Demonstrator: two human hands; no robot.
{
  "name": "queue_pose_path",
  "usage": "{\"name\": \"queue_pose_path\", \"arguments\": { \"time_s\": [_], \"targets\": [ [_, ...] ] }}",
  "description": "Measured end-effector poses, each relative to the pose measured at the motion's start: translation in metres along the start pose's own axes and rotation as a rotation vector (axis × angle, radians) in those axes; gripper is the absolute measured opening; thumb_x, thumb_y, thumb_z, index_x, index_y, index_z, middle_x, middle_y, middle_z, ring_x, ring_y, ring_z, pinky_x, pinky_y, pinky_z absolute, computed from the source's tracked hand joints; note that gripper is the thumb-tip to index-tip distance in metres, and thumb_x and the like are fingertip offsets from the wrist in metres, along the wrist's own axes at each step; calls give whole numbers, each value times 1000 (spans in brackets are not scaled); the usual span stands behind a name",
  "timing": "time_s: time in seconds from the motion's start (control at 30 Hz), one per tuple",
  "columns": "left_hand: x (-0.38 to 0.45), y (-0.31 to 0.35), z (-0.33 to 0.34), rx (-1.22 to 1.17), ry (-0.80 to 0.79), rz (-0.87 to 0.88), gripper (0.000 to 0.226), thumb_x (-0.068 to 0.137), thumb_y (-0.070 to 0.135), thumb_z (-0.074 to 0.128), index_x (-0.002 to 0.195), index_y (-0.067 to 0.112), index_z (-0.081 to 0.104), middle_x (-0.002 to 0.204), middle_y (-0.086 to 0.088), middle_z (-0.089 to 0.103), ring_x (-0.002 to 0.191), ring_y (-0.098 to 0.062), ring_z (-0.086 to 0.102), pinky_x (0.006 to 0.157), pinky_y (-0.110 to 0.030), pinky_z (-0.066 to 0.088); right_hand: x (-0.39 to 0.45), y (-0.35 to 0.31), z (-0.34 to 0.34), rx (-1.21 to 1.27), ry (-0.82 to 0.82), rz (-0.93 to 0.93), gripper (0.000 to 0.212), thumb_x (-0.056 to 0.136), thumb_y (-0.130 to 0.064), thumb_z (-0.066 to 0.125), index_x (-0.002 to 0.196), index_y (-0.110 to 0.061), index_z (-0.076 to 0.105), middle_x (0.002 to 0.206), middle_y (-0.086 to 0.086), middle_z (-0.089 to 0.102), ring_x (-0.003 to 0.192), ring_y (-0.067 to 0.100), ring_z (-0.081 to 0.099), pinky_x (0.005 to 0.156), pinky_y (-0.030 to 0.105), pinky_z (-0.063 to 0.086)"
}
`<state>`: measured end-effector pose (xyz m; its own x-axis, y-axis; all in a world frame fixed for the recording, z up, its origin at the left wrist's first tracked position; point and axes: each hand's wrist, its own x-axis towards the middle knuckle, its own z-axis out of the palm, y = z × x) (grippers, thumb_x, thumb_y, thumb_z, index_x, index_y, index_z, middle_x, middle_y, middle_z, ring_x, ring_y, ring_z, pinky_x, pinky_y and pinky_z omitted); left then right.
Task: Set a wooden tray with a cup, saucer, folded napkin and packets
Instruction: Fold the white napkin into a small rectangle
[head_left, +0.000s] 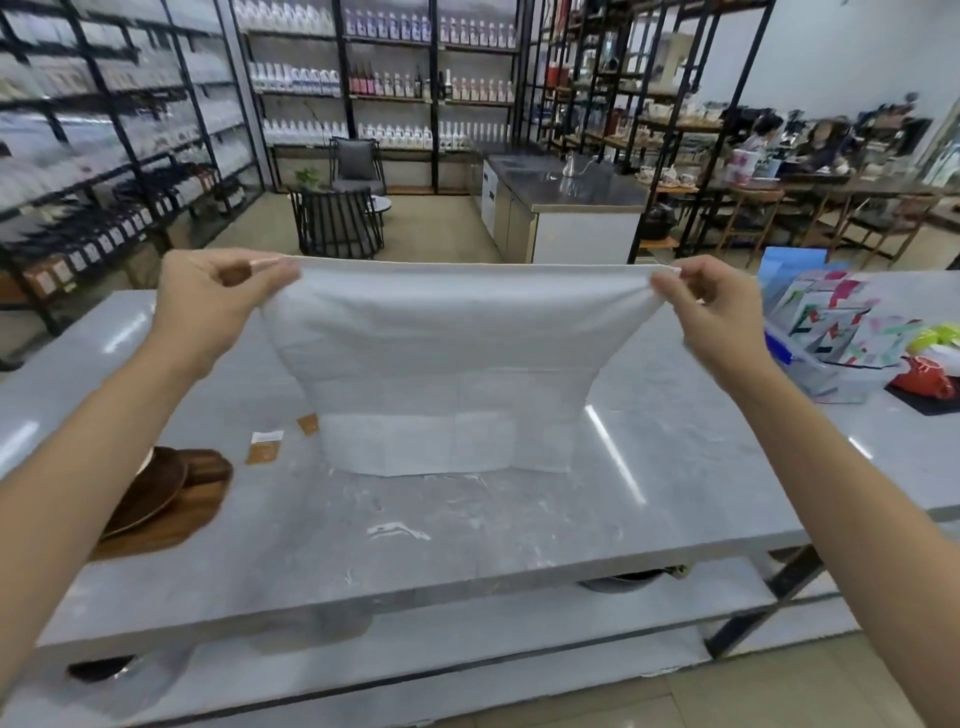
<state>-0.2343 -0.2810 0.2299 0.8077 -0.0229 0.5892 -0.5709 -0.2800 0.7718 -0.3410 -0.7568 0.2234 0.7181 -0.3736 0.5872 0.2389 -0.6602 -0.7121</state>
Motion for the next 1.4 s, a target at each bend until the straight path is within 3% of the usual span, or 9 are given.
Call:
{"name": "queue_pose_path", "arguments": {
  "time_s": [0.1, 0.2, 0.3, 0.57, 0.67, 0.8, 1.0, 1.17, 1.4],
  "targets": [
    [5, -5, -2, -2, -22, -9, 20, 87, 18, 78, 107, 18, 77, 78, 28, 75, 74, 7, 70, 75, -13, 58, 4, -1, 4, 48, -25, 45, 21, 98, -38, 66, 107, -20, 72, 81, -8, 67, 66, 3, 60, 62, 23, 47],
    [9, -6, -9, -73, 8, -12, 18, 87, 20, 78, 91, 37, 81, 86, 20, 79, 80, 0, 74, 75, -15, 59, 8, -4, 2, 106, 3, 37, 14, 99, -34, 65, 105, -23, 72, 87, -5, 71, 61, 1, 62, 55, 13, 48],
    [12, -1, -11, -113, 26, 4, 16, 86, 23, 78, 91, 39, 81, 90, 17, 79, 84, -2, 74, 76, -15, 59, 11, -11, -1, 154, 28, 21, 13, 99, -34, 66, 104, -24, 73, 89, -4, 72, 58, 5, 62, 51, 12, 47],
    [18, 4, -3, -211, 73, 21, 26, 91, 17, 74, 116, 11, 73, 94, 17, 78, 81, -1, 73, 76, -19, 61, 15, -26, -5, 289, 139, -13, 7, 92, -46, 70, 91, -42, 75, 71, -15, 71, 54, 1, 57, 48, 15, 47],
    [24, -4, -1, -206, 64, -15, 11, 90, 20, 75, 99, 24, 80, 89, 16, 79, 77, 0, 72, 74, -19, 61, 22, -21, 0, 270, 117, 14, 9, 92, -45, 70, 92, -38, 76, 68, -14, 70, 53, 2, 56, 48, 15, 46],
    [34, -19, 4, -135, -7, -84, 23, 90, 22, 75, 81, 42, 81, 79, 18, 79, 69, 3, 71, 65, -12, 57, 40, -8, 17, 132, 48, 69, 16, 92, -43, 70, 97, -29, 76, 67, -12, 69, 51, -2, 55, 48, 11, 45],
    [58, -73, 17, -30, -136, -258, 21, 91, 20, 75, 77, 35, 80, 81, 10, 80, 73, -5, 73, 74, -25, 62, 57, 19, 59, -13, -94, 184, 13, 98, -35, 68, 99, -23, 71, 80, 1, 72, 61, 11, 64, 56, 22, 49],
    [80, -80, 25, -6, -129, -220, 21, 95, 21, 70, 80, 33, 78, 79, 17, 78, 73, 4, 71, 65, -10, 56, 73, 22, 69, 57, -79, 214, 20, 100, -35, 65, 107, -18, 71, 85, 4, 75, 78, 15, 76, 63, 26, 60],
    [89, -56, 25, -80, -40, -95, 10, 94, 22, 71, 91, 30, 75, 80, 20, 77, 76, 3, 73, 68, -10, 56, 85, 1, 52, 150, 4, 101, 15, 98, -41, 63, 102, -27, 69, 88, -1, 77, 83, 14, 76, 61, 23, 60]
  ]
}}
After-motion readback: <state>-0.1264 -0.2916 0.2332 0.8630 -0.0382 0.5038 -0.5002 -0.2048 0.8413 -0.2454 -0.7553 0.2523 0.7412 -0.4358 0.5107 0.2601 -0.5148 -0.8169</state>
